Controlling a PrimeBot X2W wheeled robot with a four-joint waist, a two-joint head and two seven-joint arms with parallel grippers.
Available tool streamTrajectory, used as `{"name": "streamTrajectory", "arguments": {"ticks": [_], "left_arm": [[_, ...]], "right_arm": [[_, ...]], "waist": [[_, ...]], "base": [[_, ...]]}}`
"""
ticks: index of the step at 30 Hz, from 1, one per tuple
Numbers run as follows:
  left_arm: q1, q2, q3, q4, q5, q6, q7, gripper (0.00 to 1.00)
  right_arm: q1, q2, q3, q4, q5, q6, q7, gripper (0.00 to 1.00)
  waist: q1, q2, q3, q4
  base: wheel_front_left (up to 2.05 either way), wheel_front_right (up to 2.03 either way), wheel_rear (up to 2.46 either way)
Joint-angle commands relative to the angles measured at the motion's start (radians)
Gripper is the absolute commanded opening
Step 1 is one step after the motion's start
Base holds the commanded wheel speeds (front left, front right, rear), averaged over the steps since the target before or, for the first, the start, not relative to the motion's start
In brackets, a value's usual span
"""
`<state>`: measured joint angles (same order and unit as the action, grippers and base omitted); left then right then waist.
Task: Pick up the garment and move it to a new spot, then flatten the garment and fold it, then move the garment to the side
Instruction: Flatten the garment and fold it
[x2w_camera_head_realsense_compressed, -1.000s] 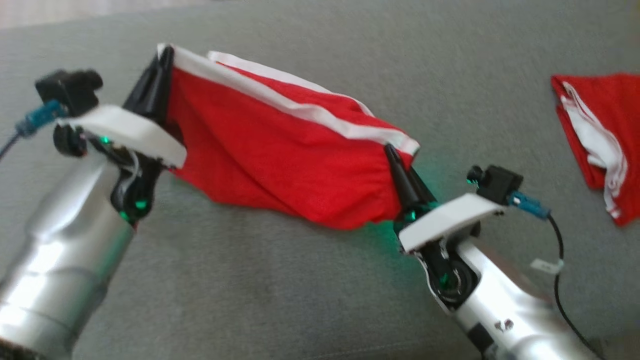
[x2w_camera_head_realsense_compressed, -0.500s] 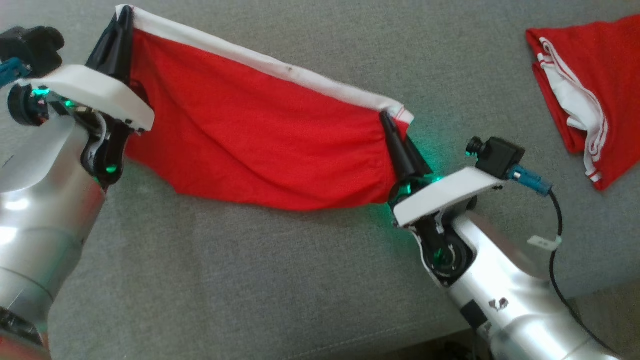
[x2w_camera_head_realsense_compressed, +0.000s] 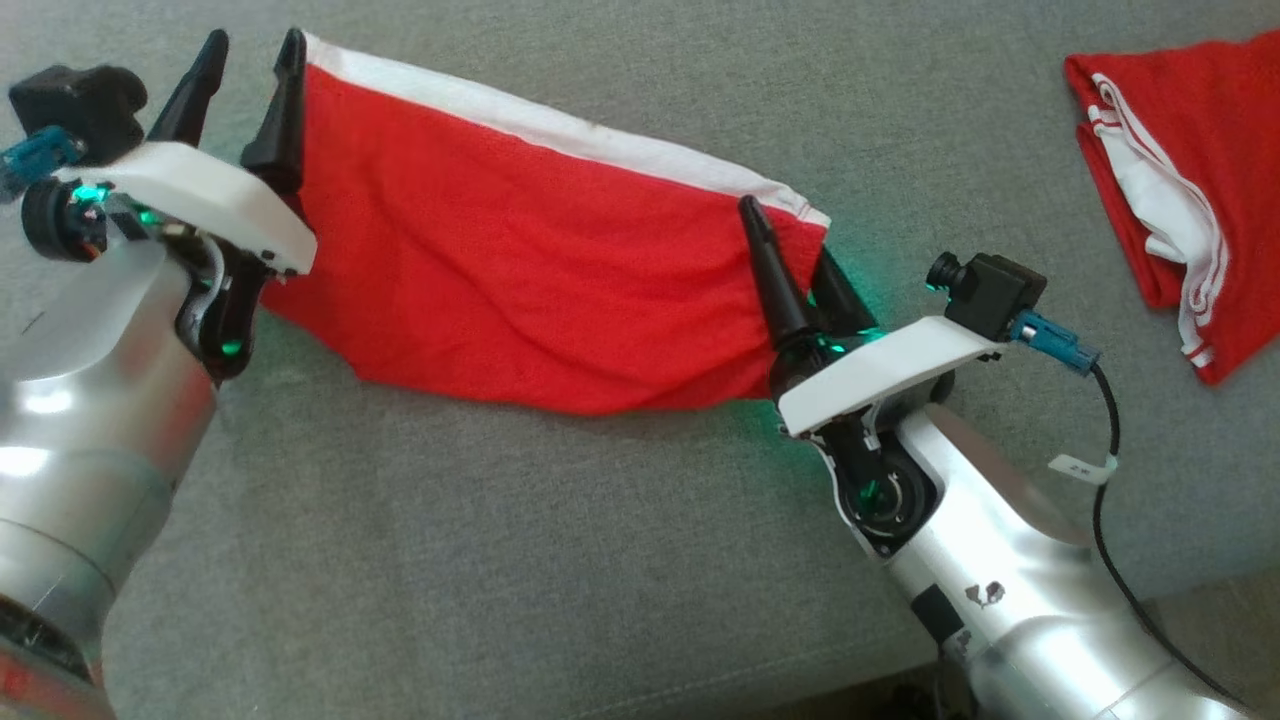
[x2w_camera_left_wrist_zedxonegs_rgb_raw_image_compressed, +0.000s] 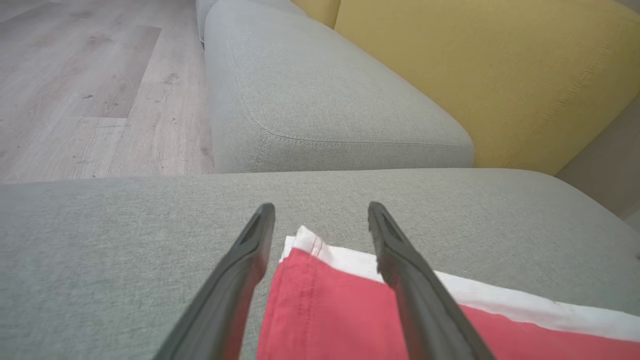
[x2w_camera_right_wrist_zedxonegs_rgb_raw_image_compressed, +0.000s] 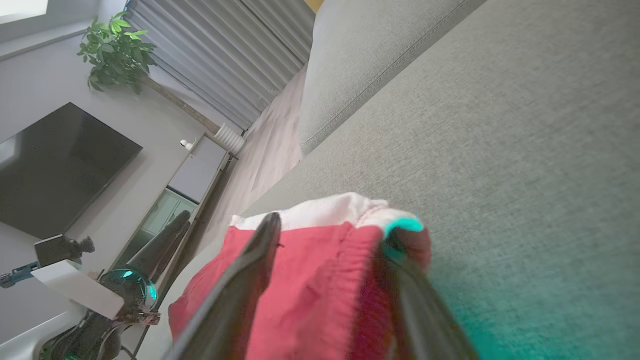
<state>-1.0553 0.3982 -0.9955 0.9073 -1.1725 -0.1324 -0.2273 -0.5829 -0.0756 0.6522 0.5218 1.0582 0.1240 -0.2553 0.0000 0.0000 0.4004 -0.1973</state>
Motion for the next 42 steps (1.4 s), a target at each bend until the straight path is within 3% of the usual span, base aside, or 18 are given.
{"name": "streamTrajectory", "arguments": {"ticks": [1, 6, 15, 19, 24, 29, 40, 41, 42], "left_arm": [[-0.029, 0.027, 0.021, -0.005, -0.011, 0.002, -0.014, 1.0], [0.025, 0.031, 0.048, 0.03, -0.028, 0.002, -0.033, 1.0], [0.18, 0.007, 0.277, -0.015, 0.092, 0.002, -0.034, 1.0], [0.233, -0.018, 0.352, -0.023, 0.179, 0.002, -0.034, 1.0], [0.26, -0.052, 0.402, 0.001, 0.285, 0.002, -0.034, 1.0], [0.269, -0.089, 0.419, 0.076, 0.323, 0.002, -0.034, 1.0], [0.267, -0.125, 0.328, 0.195, 0.292, 0.002, 0.027, 1.0], [0.27, -0.129, 0.31, 0.199, 0.292, 0.002, 0.049, 0.98], [0.274, -0.132, 0.295, 0.206, 0.291, 0.002, 0.067, 0.75]], "right_arm": [[0.012, 0.019, 0.007, -0.02, -0.01, 0.007, -0.006, 1.0], [0.072, 0.002, -0.028, 0.006, -0.027, 0.007, -0.006, 1.0], [0.168, -0.043, -0.101, 0.002, -0.053, 0.007, -0.006, 1.0], [0.19, -0.05, -0.209, -0.019, -0.174, 0.007, -0.006, 1.0], [0.22, -0.021, -0.363, -0.066, -0.411, 0.007, -0.006, 1.0], [0.254, 0.013, -0.446, -0.098, -0.548, 0.007, -0.006, 1.0], [0.28, 0.025, -0.468, -0.114, -0.58, 0.007, -0.006, 1.0], [0.28, 0.025, -0.467, -0.114, -0.577, 0.007, -0.006, 1.0], [0.28, 0.025, -0.466, -0.114, -0.575, 0.007, -0.006, 1.0]], "waist": [[0.0, 0.0, -0.006, 0.004], [0.0, 0.0, -0.039, 0.012], [0.0, 0.0, -0.084, 0.027], [0.0, 0.0, -0.089, 0.029], [0.0, 0.0, -0.084, 0.028], [0.0, 0.0, -0.081, 0.025], [0.0, 0.0, -0.076, 0.021], [0.0, 0.0, -0.077, 0.023], [0.0, 0.0, -0.078, 0.024]], "base": [[0.0, 0.0, 0.0], [0.0, 0.0, 0.0], [0.0, 0.0, 0.0], [0.0, 0.0, 0.0], [0.0, 0.0, 0.0], [0.0, 0.0, 0.0], [0.0, 0.0, 0.0], [0.0, 0.0, 0.0], [0.0, 0.0, 0.0]]}}
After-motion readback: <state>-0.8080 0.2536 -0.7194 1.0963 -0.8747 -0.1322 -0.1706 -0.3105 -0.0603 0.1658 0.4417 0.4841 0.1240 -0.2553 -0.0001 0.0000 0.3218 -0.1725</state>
